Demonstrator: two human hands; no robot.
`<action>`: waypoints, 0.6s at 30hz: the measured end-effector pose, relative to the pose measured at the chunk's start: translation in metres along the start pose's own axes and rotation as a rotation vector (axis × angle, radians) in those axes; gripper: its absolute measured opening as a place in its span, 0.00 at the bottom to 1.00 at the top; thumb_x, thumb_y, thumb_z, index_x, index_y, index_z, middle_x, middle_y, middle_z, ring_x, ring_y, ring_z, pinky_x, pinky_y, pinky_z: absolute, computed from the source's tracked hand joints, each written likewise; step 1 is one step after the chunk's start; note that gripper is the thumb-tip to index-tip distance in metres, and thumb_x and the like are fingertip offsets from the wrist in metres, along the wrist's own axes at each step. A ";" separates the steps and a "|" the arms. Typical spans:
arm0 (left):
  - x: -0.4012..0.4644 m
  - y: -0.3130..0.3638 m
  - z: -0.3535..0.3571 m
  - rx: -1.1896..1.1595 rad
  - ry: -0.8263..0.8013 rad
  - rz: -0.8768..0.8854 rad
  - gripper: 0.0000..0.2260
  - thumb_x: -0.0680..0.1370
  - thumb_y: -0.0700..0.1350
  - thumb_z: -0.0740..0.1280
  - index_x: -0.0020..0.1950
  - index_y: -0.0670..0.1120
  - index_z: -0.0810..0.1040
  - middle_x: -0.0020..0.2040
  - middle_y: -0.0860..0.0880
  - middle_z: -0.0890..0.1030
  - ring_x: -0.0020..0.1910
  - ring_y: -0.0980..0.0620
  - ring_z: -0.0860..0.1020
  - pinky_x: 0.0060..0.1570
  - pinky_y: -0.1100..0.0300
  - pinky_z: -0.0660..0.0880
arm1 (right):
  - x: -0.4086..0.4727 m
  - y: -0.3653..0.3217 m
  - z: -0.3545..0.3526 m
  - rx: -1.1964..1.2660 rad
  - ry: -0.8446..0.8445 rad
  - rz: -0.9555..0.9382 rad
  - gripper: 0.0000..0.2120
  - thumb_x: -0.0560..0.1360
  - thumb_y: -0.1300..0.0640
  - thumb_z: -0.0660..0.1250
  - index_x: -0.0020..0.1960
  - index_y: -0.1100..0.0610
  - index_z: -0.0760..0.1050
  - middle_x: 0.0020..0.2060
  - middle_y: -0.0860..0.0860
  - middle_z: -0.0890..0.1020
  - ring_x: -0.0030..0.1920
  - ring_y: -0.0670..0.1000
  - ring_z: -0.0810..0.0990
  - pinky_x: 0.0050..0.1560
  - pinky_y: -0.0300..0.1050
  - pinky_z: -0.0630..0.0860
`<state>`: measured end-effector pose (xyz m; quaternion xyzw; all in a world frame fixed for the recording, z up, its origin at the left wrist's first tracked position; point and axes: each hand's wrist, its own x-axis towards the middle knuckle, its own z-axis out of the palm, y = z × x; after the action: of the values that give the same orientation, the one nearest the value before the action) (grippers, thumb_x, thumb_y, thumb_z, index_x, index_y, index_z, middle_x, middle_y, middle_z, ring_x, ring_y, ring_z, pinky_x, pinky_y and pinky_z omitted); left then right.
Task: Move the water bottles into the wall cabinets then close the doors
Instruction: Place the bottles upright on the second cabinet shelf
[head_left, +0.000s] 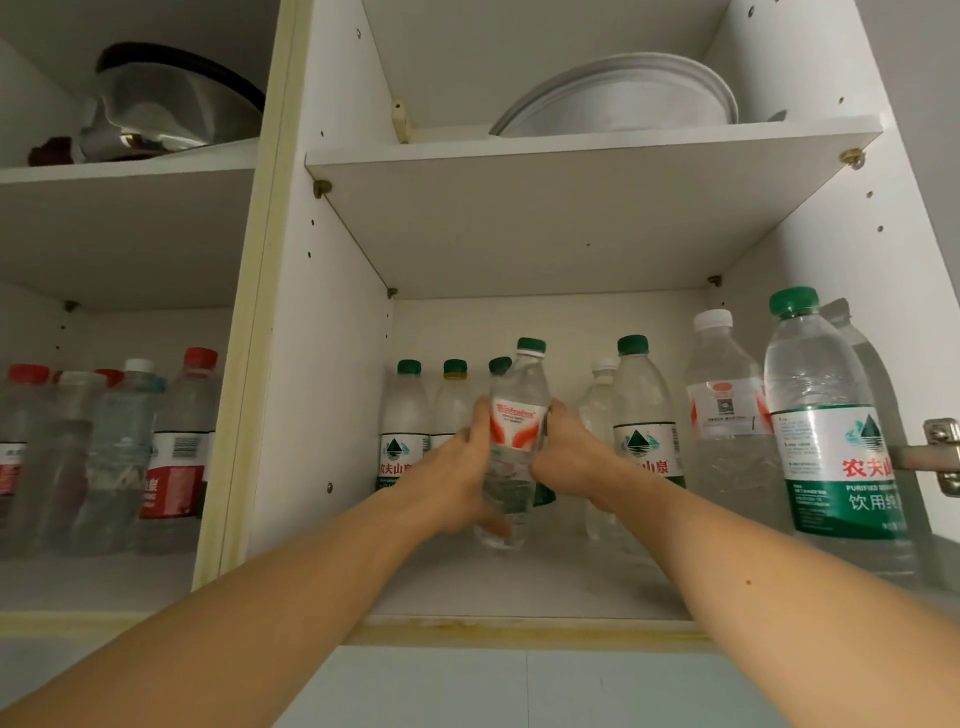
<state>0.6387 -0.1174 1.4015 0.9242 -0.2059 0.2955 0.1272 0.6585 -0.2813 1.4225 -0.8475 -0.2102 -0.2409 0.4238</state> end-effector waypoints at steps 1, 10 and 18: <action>0.001 0.003 0.001 0.004 -0.005 0.004 0.67 0.67 0.55 0.82 0.77 0.57 0.25 0.78 0.45 0.65 0.70 0.44 0.73 0.67 0.44 0.74 | 0.002 0.001 0.000 -0.003 0.004 0.001 0.34 0.73 0.57 0.76 0.73 0.52 0.63 0.58 0.50 0.77 0.61 0.54 0.77 0.56 0.48 0.74; 0.014 0.008 0.001 -0.248 0.044 0.026 0.45 0.75 0.53 0.76 0.80 0.59 0.47 0.72 0.49 0.74 0.64 0.49 0.78 0.61 0.48 0.79 | 0.013 0.010 -0.007 0.075 -0.046 0.115 0.26 0.72 0.56 0.72 0.65 0.48 0.64 0.51 0.47 0.77 0.50 0.49 0.77 0.40 0.45 0.75; 0.017 0.009 0.008 -0.328 0.070 -0.171 0.41 0.77 0.54 0.73 0.79 0.53 0.50 0.66 0.46 0.75 0.53 0.47 0.79 0.41 0.48 0.85 | 0.012 0.009 0.000 -0.072 -0.051 0.170 0.35 0.74 0.47 0.72 0.76 0.49 0.59 0.53 0.49 0.73 0.46 0.48 0.76 0.38 0.44 0.76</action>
<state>0.6509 -0.1337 1.4060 0.8943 -0.1676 0.2781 0.3080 0.6732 -0.2847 1.4245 -0.8828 -0.1395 -0.1898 0.4064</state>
